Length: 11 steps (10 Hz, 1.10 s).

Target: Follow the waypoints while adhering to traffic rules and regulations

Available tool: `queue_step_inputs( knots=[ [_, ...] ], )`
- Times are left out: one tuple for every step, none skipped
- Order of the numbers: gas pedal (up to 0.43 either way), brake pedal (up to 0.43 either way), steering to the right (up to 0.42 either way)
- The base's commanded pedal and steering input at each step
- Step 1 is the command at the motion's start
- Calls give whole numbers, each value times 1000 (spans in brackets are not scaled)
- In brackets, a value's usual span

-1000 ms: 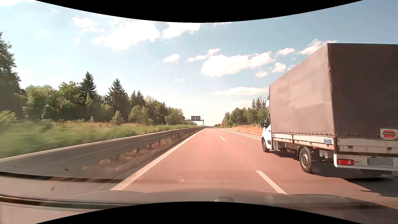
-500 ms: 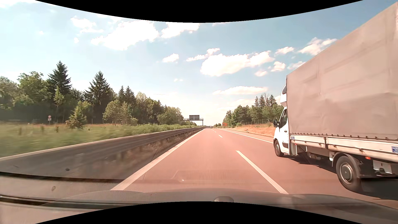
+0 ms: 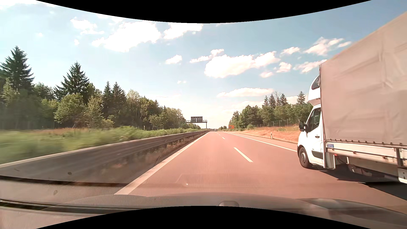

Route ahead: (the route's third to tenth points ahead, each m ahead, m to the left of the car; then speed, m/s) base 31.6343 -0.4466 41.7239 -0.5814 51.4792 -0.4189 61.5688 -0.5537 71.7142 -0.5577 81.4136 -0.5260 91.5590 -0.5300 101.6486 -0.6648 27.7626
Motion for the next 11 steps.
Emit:
queue_step_inputs(
  knots=[
    [398, 0, -1],
    [398, 0, -1],
    [398, 0, -1],
    [398, 0, -1],
    [398, 0, -1],
    [398, 0, -1],
    [398, 0, -1],
    [398, 0, -1],
    [398, 0, -1],
    [398, 0, -1],
    [398, 0, -1]
  ],
)
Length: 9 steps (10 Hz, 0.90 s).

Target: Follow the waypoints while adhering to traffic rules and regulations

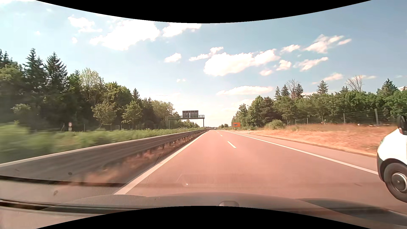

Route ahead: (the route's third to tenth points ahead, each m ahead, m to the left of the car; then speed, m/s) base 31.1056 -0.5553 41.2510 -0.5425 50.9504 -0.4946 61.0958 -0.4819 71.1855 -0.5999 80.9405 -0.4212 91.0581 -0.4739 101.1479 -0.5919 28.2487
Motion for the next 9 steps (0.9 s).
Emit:
queue_step_inputs(
  knots=[
    [398, 0, -2],
    [398, 0, -3],
    [398, 0, -3],
    [398, 0, -3],
    [398, 0, -2],
    [398, 0, -2],
    [398, 0, -2],
    [390, 0, -1],
    [390, 0, 0]
  ],
)
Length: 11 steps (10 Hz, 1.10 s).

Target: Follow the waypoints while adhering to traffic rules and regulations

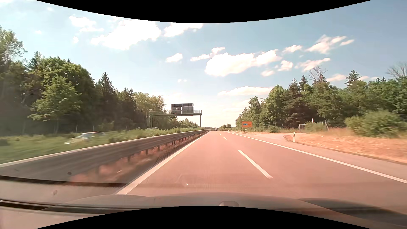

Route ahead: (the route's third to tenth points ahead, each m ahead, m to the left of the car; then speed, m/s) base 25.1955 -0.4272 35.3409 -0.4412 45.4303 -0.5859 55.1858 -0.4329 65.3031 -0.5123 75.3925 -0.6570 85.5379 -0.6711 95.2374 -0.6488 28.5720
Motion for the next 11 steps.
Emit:
queue_step_inputs(
  knots=[
    [390, 0, 1],
    [390, 0, 1],
    [390, 0, 1],
    [390, 0, 2],
    [390, 0, 1],
    [390, 0, 1],
    [390, 0, 1],
    [390, 0, 0],
    [390, 0, -2],
    [390, 0, -3],
    [390, 0, -3]
  ],
)
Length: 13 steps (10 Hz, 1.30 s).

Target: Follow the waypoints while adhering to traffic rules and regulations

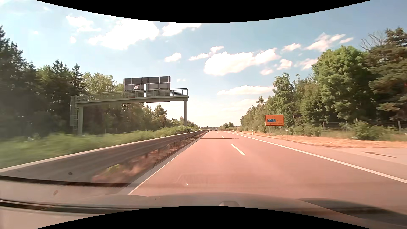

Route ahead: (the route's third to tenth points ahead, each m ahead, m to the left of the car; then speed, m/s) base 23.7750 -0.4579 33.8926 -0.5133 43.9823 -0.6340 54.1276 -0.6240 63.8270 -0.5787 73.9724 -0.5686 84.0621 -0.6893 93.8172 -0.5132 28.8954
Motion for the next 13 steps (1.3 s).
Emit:
queue_step_inputs(
  knots=[
    [390, 0, -2],
    [390, 0, -2],
    [390, 0, -1],
    [390, 0, -1],
    [390, 0, -1],
    [390, 0, -1],
    [390, 0, -1],
    [390, 0, -1],
    [390, 0, 0],
    [390, 0, 0],
    [390, 0, 0],
    [390, 0, 0],
    [390, 0, 0]
  ],
)
